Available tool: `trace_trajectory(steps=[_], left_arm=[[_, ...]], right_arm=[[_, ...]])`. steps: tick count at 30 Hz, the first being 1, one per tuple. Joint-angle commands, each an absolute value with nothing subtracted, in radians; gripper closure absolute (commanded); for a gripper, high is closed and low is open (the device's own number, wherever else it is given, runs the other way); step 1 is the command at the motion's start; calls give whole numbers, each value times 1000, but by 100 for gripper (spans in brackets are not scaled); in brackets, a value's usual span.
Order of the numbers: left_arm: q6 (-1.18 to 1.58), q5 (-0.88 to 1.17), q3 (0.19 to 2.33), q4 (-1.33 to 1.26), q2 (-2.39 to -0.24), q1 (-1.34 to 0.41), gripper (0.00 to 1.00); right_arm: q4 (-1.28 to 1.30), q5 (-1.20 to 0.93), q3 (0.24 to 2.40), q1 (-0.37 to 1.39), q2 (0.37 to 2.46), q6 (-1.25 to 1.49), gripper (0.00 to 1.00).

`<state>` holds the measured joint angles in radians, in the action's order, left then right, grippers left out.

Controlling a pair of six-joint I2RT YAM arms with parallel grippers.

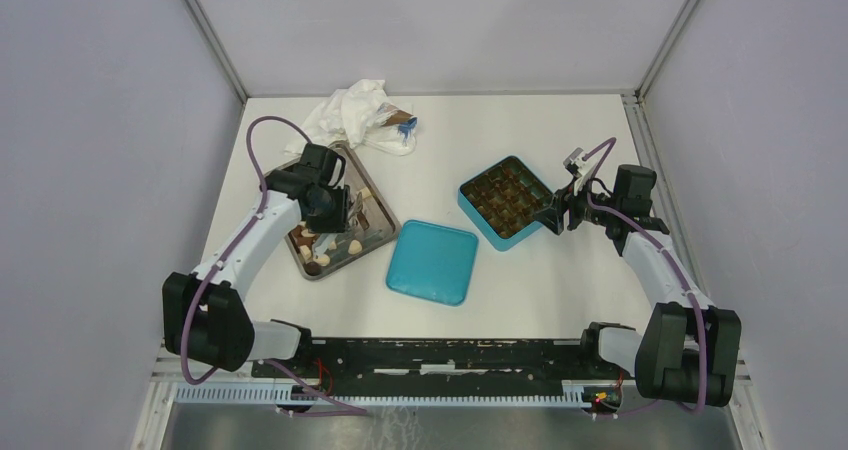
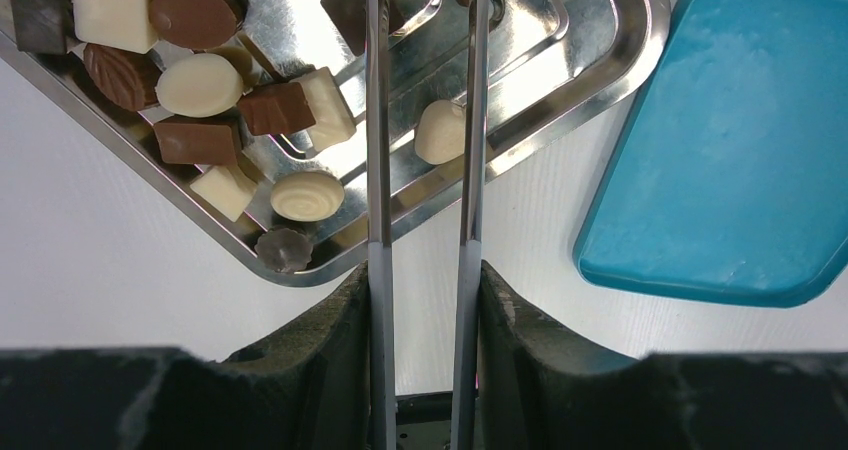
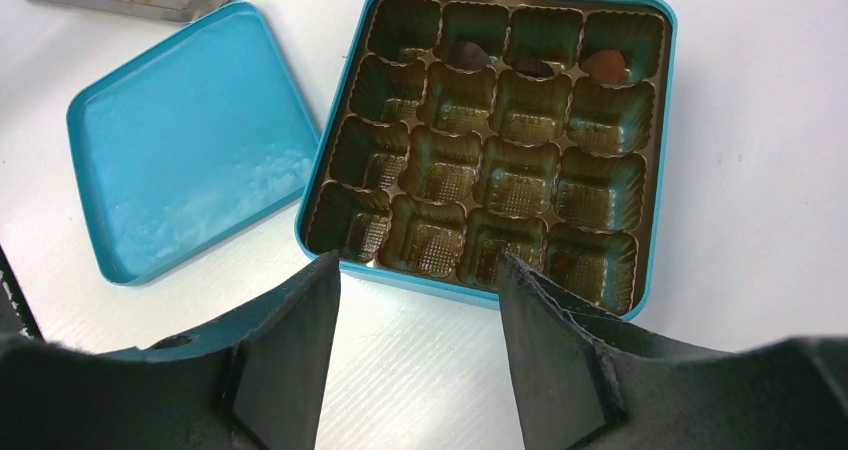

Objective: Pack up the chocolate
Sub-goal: Pick up the fake chocolate from the plate.

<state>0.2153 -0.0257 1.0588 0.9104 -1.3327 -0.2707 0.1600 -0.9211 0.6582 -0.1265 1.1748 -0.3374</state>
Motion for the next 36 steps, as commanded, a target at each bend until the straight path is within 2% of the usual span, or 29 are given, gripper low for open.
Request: trace_trajectory(steps=[1,23,27,33,36], left_arm=[[239,-48,1062,887,-1348,-276,56],[229,-59,1115,867,-1446,-277,57],[232,-57,1118,866,-1442,-278,67],[242,-63,1118,871,-1403,-278,88],[245,-71,1117,875,-1383,-278,95]], right_arm=[[152,-948,700,-130,1175,-348,35],[154,-948,701,-130,1172,-348,35],[153,-948,701,-130,1175,-349,35],[154,-948,701,-130,1175,-350,35],[155,-948,701,-130,1177,-350,35]])
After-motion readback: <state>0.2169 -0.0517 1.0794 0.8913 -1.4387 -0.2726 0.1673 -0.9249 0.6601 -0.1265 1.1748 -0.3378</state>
